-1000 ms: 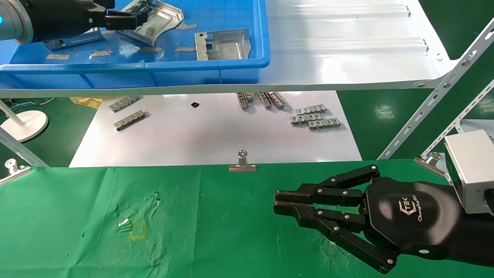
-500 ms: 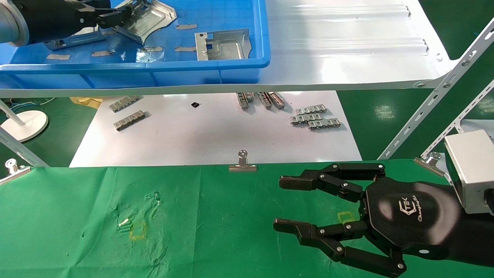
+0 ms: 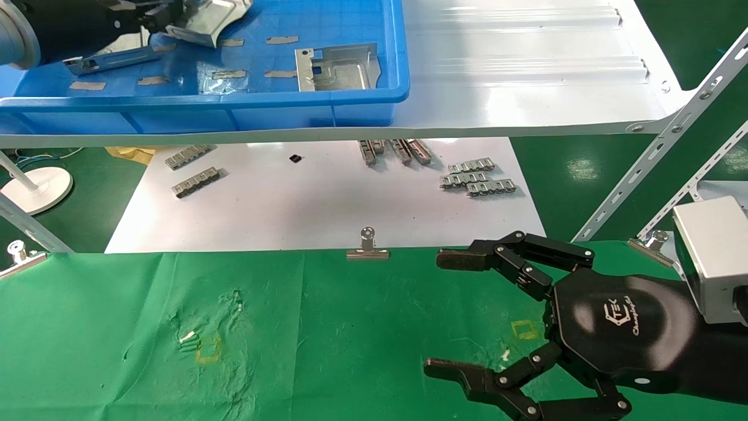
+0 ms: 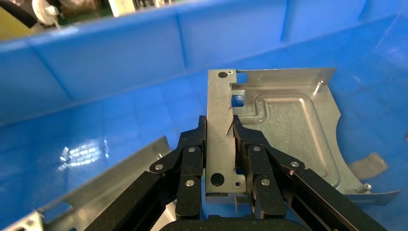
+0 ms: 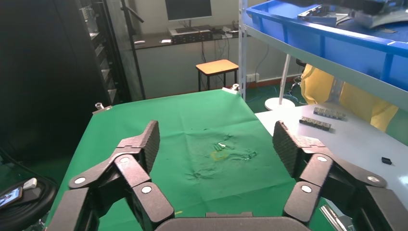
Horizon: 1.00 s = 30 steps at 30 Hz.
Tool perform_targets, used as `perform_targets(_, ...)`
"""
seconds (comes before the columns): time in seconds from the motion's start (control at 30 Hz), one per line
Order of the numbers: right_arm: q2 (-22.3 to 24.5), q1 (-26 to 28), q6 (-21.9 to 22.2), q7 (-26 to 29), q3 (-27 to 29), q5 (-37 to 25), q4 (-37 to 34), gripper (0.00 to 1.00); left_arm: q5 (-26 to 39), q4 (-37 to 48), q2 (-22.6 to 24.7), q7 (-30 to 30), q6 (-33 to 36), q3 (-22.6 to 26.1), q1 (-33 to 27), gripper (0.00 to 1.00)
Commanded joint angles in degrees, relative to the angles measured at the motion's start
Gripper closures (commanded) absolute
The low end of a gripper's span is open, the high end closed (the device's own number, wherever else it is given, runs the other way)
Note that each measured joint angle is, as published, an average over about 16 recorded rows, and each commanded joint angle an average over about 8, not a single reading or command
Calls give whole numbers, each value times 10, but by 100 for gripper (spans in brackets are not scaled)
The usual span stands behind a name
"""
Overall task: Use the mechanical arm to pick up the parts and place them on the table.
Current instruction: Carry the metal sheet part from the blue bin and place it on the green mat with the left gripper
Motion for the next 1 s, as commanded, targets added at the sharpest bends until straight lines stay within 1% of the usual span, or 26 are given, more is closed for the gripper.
perform_targets(0.03,0,0,0,0,0,0,0,0,-5,-3,-2,1,0,-4,-2,100)
perform_targets(0.1,0,0,0,0,0,0,0,0,-11,-9,-8,6,23,-8,-6,100)
perform_targets(0.2,0,0,0,0,0,0,0,0,-21,-19,-22,15,80,-13,-9,100)
perform_targets(0.47,0,0,0,0,0,0,0,0,-47,-45,-75,52,300,-26,-3,100)
perform_targets(0.63,0,0,0,0,0,0,0,0,-60,-54,-99,75,410,-31,5,100)
perform_targets(0.73,0,0,0,0,0,0,0,0,-65,-67,-110,87,448,-30,13,100)
perform_targets(0.83,0,0,0,0,0,0,0,0,-74,-97,-123,96,464,-23,29,100)
perform_targets(0.93,0,0,0,0,0,0,0,0,-100,-152,-144,100,469,-13,56,100)
perform_targets(1.0,0,0,0,0,0,0,0,0,-131,-201,-163,100,470,-5,83,100)
